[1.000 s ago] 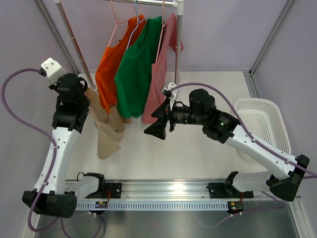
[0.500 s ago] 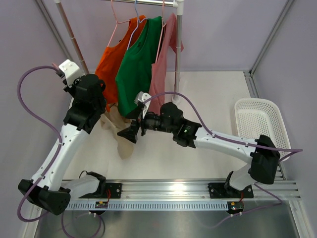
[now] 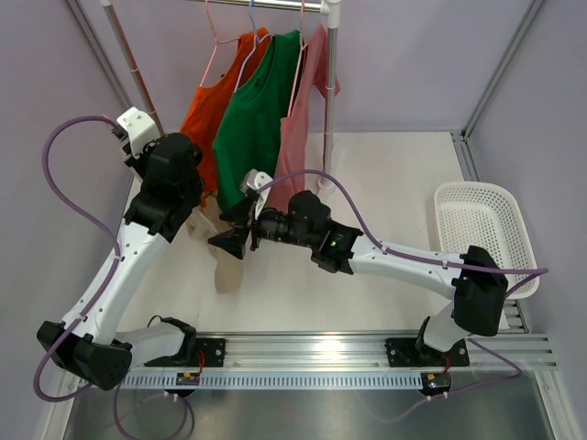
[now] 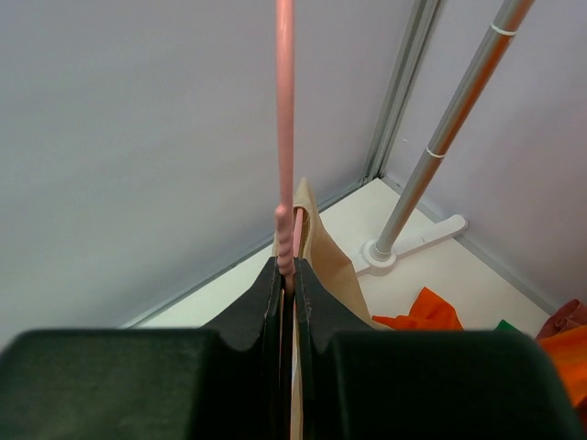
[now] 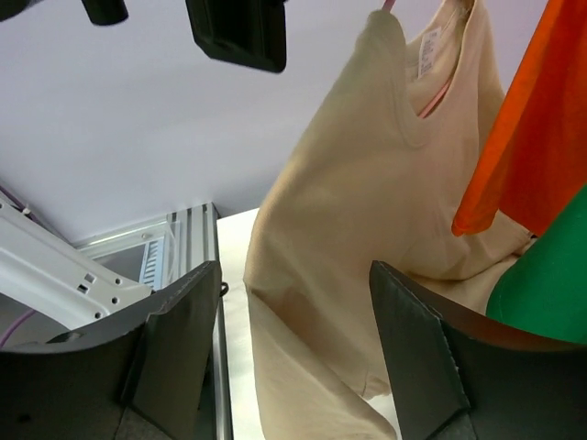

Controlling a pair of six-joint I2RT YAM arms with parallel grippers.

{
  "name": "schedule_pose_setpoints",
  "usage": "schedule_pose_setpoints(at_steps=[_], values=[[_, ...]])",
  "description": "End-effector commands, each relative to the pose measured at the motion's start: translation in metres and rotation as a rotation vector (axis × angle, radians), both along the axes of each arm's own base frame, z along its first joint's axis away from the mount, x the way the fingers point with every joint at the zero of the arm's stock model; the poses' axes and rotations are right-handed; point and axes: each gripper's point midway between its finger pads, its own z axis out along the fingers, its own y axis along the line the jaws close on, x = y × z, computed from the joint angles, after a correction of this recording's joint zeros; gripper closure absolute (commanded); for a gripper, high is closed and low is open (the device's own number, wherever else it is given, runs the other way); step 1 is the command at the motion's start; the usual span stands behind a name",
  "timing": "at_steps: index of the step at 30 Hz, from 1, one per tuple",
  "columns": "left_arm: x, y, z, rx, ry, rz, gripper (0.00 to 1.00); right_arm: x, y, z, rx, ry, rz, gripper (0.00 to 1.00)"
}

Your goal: Remove the t-shirt from the hanger

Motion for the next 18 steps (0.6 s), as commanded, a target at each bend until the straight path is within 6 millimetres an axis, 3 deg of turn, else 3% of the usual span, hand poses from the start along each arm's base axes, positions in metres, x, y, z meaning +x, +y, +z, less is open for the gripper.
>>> schedule_pose_setpoints(at_steps=[1, 3, 4, 5, 7, 8, 9, 14, 16, 18], values=[[-0.004, 0.001, 0.028, -0.072, -0.149, 0.043, 1.0, 0.001, 0.007, 0.032, 0.081, -0.052, -0.014, 0.27], [-0.003, 0.001, 0.029, -0.075, -0.154, 0.043, 1.0, 0.002, 0.012, 0.029, 0.072, -0.044, -0.016, 0.34], [-0.003, 0.0, 0.029, -0.075, -0.152, 0.043, 1.0, 0.002, 0.013, 0.028, 0.064, -0.042, -0.017, 0.46], [-0.002, 0.0, 0.03, -0.078, -0.157, 0.043, 1.0, 0.003, 0.014, 0.026, 0.057, -0.038, -0.018, 0.49], [0.0, -0.001, 0.031, -0.08, -0.16, 0.042, 1.0, 0.003, 0.015, 0.022, 0.046, -0.033, -0.023, 0.48], [0.0, -0.001, 0.032, -0.081, -0.163, 0.039, 1.0, 0.004, 0.015, 0.02, 0.041, -0.03, -0.024, 0.39], [0.0, -0.001, 0.037, -0.086, -0.172, 0.039, 1.0, 0.002, 0.016, 0.018, 0.036, -0.029, -0.021, 0.36], [0.005, -0.004, 0.044, -0.087, -0.177, 0.029, 1.0, -0.001, 0.016, 0.01, 0.03, -0.017, -0.019, 0.28], [0.007, -0.005, 0.045, -0.088, -0.178, 0.023, 1.0, -0.001, 0.016, 0.01, 0.032, -0.014, -0.025, 0.42], [0.007, -0.006, 0.044, -0.088, -0.178, 0.022, 1.0, 0.001, 0.016, 0.009, 0.029, -0.016, -0.031, 0.47]])
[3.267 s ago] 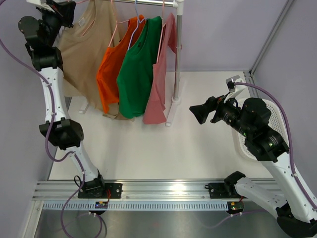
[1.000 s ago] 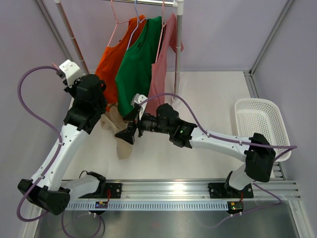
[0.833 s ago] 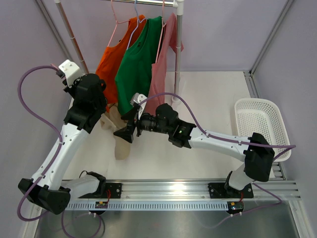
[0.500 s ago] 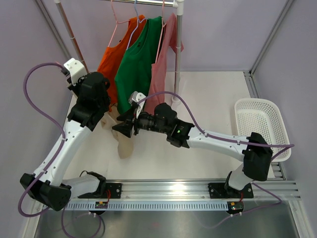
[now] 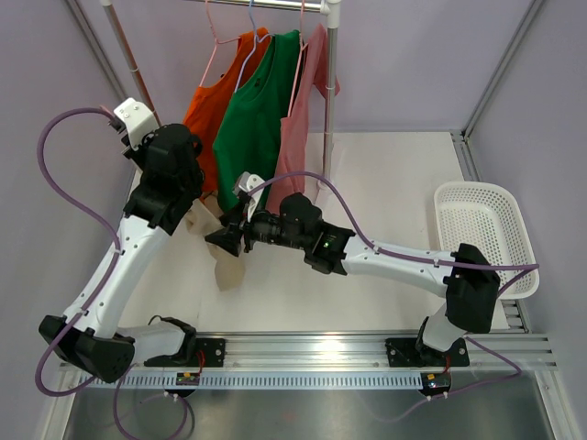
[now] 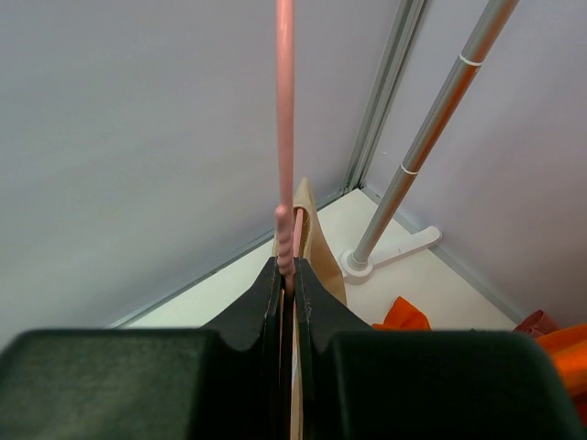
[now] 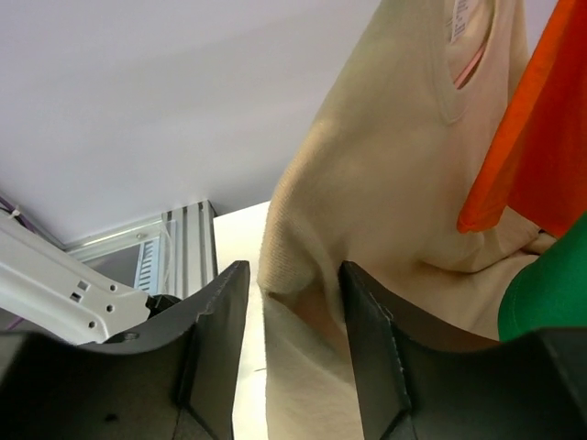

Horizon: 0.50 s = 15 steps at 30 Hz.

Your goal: Remove the t-shirt from the hanger

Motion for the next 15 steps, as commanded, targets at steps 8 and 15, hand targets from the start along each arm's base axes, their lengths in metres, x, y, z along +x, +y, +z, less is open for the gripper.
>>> schedule_pose_setpoints(at_steps=[8, 15], values=[[-0.009, 0.008, 0.035, -0.043, -0.132, 0.062, 1.0, 0.007, 0.001, 0.011, 0.028, -0.021, -0.055, 0.99], [-0.004, 0.018, 0.052, -0.015, -0.188, 0.076, 1.0, -0.003, -0.021, 0.005, -0.002, -0.006, -0.063, 0.99]])
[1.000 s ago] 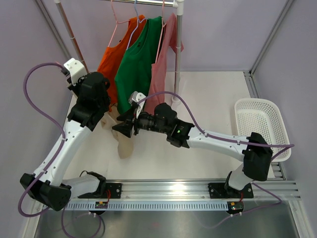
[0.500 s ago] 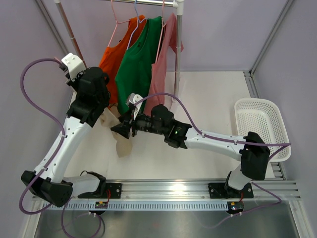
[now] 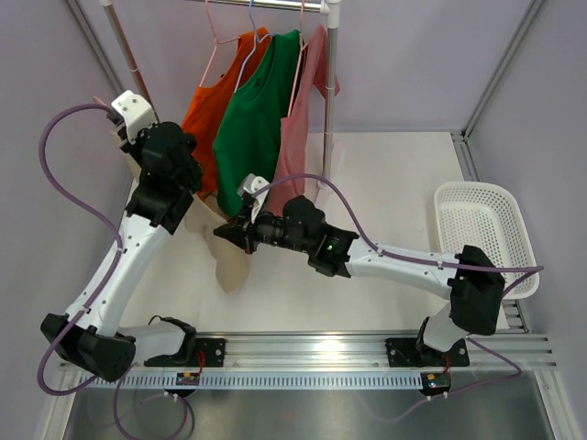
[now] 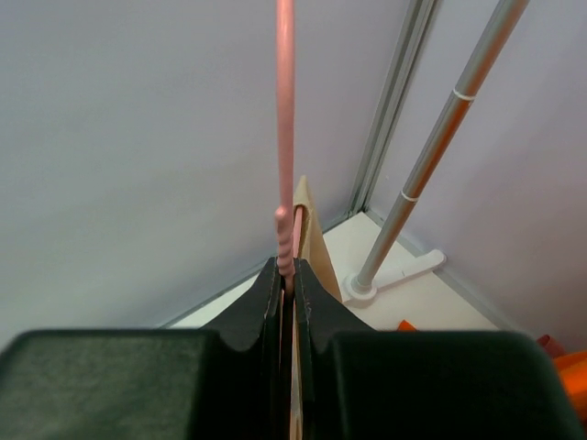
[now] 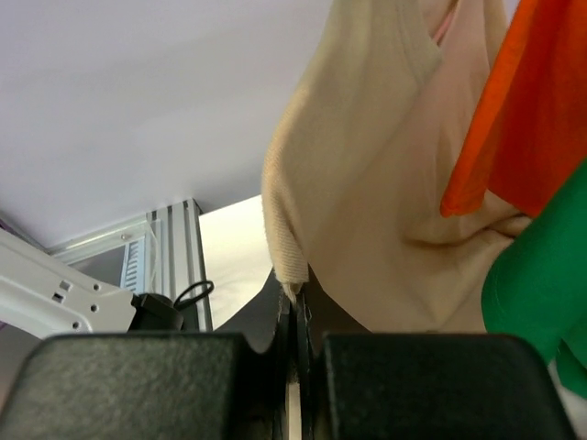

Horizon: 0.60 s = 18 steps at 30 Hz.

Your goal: Remove the t-shirt from the hanger

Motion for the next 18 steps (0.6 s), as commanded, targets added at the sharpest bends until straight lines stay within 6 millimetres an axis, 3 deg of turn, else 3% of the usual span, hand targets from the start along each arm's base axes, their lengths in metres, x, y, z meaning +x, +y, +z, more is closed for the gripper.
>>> schedule_pose_setpoints(at_steps=[1, 11, 18], values=[[-0.002, 0.015, 0.031, -0.068, -0.16, 0.053, 1.0, -0.011, -0.023, 0.02, 0.028, -0.02, -0.02, 1.0], [0.029, 0.014, 0.022, -0.063, -0.136, 0.059, 1.0, -0.029, -0.068, 0.024, 0.022, -0.002, -0.048, 0.99], [0.036, 0.019, 0.041, -0.043, -0.147, 0.076, 1.0, -0.048, -0.085, -0.011, -0.024, 0.06, -0.03, 1.0]])
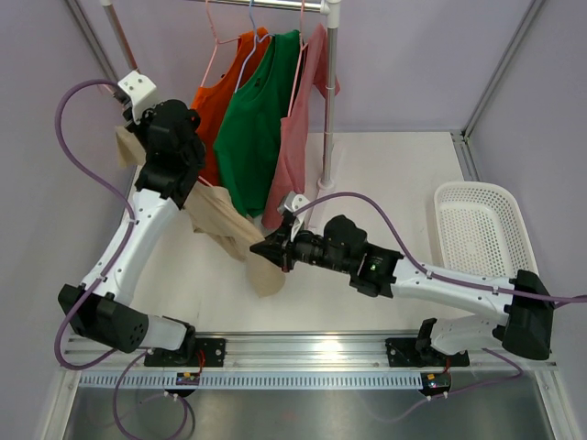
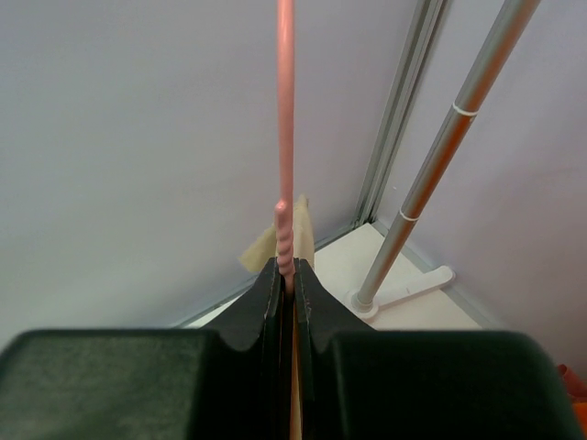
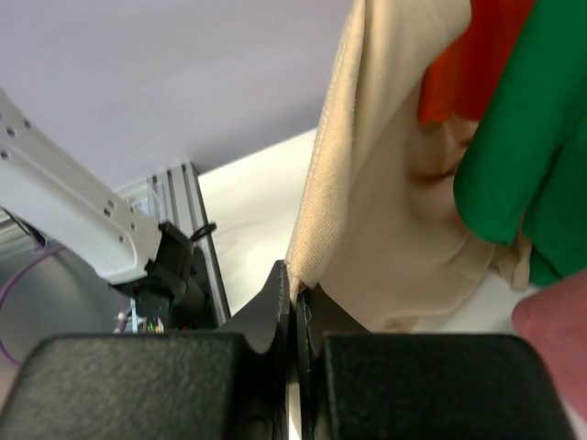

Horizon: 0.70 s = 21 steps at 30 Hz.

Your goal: Remove the t-shirt from the hanger

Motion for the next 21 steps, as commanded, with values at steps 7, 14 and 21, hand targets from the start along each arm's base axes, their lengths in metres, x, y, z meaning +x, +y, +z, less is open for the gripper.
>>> schedule_pose_setpoints(at_steps=[7, 14, 21], values=[[-0.012, 0.016, 0.054, -0.05, -0.185, 0.031, 1.0, -0.025, -0.007, -0.013, -0.006, 0.054, 0.039, 1.0], [-0.028, -0.016, 0.053, -0.126, -0.151, -0.255, 1.0, -0.007, 0.034, 0.002, 0.017, 0.04, 0.033, 1.0], [-0.082, -0.051, 0.001, -0.317, -0.089, -0.569, 1.0, 0.013, 0.07, 0.022, 0.006, 0.007, 0.018, 1.0]])
